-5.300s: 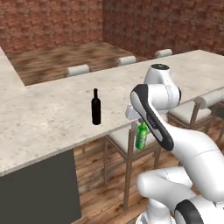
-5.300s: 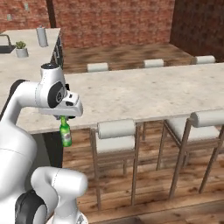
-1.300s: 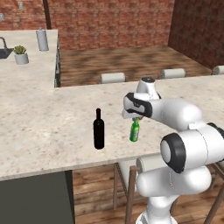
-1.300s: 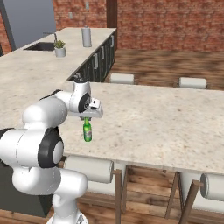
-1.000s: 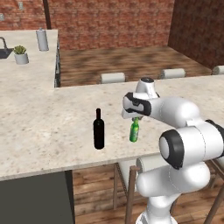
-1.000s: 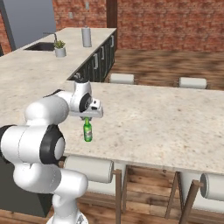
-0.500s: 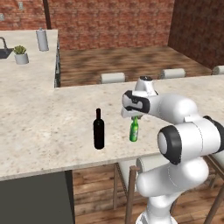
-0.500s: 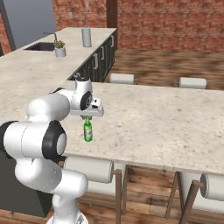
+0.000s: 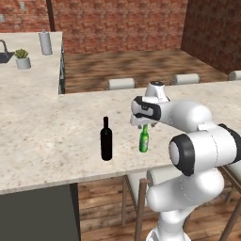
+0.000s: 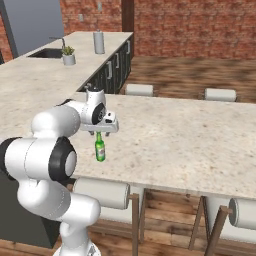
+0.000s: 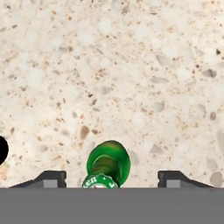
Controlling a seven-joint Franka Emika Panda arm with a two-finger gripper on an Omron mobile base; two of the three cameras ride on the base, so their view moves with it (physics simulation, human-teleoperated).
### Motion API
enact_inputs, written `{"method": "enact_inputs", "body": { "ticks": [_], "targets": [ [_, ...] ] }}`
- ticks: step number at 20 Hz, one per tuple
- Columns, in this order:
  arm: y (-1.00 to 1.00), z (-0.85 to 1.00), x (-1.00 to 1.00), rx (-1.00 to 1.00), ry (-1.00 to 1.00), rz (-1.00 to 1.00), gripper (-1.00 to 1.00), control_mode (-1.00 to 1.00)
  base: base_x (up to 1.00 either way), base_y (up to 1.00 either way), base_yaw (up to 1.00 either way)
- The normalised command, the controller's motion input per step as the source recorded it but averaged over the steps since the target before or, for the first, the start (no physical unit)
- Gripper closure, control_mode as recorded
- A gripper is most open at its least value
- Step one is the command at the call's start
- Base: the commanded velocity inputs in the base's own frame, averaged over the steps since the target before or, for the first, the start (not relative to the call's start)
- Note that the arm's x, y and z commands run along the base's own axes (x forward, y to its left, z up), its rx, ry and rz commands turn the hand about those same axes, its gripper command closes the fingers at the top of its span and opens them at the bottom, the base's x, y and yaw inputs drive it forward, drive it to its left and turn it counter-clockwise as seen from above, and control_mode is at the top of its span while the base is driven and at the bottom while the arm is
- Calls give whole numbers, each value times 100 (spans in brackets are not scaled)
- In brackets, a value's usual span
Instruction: Move the drinks to the dining counter.
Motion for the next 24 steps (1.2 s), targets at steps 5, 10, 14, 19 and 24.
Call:
{"method": "enact_inputs", "body": {
  "ticks": [5,10,14,19,24],
  "targets": [
    [0,24,-12,0,-3,0,-100,-100,0,0,0],
    [0,47,-42,0,-9,0,-100,-100,0,0,0],
    [-1,45,-69,0,-7,0,-100,-100,0,0,0],
    [0,30,-85,0,-5,0,-100,-100,0,0,0],
    [0,27,-84,0,-3,0,-100,-100,0,0,0]
  ]
}}
